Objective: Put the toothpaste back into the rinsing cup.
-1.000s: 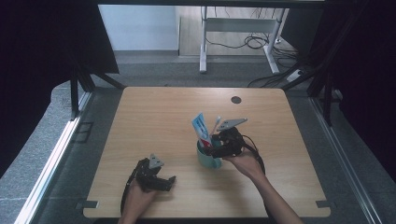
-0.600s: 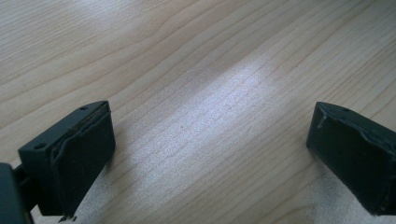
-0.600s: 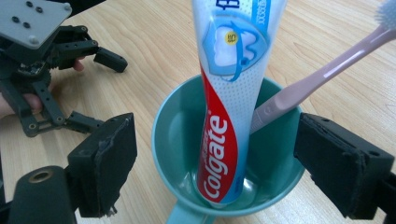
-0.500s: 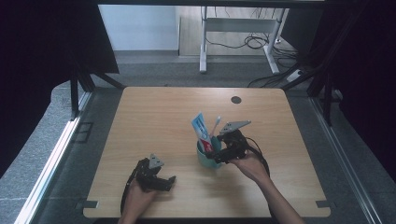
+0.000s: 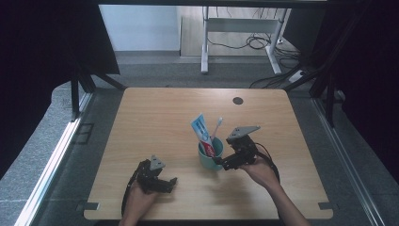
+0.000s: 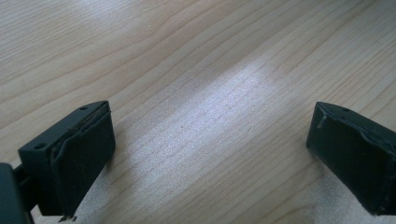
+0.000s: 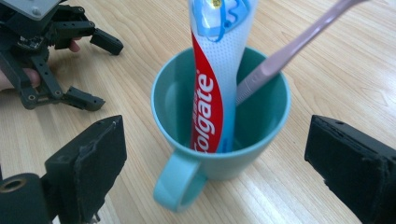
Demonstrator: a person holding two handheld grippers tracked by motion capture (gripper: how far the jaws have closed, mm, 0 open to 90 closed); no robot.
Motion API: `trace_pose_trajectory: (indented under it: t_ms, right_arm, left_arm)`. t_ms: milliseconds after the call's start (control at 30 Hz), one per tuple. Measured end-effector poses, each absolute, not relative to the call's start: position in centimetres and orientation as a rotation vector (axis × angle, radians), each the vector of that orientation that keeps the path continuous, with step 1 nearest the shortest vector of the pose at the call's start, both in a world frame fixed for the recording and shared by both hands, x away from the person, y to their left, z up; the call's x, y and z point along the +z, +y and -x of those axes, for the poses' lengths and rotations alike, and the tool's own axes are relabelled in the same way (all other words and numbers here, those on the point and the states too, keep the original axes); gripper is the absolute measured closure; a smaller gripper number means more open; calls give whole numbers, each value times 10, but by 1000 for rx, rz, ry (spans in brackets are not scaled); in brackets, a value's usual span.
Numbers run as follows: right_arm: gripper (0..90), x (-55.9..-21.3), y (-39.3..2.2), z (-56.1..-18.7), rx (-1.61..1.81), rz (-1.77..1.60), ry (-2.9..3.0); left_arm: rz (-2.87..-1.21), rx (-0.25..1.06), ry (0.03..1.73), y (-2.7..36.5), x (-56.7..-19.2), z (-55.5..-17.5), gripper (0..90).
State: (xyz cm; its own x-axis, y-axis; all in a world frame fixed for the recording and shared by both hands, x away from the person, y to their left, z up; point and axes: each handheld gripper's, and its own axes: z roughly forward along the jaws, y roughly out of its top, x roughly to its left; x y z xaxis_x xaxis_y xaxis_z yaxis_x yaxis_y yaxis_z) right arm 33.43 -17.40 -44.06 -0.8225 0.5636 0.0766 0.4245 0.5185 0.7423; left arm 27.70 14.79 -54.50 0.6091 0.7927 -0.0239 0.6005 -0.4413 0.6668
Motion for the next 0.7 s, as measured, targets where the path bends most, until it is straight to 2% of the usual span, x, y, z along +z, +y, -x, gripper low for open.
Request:
trace_pose_trajectory:
  t_ms: [700]
  right_arm:
    - [48, -447, -233, -320, 1124, -947, 2467]
  left_arm:
    - [-2191, 388, 1090, 148, -545, -277, 11]
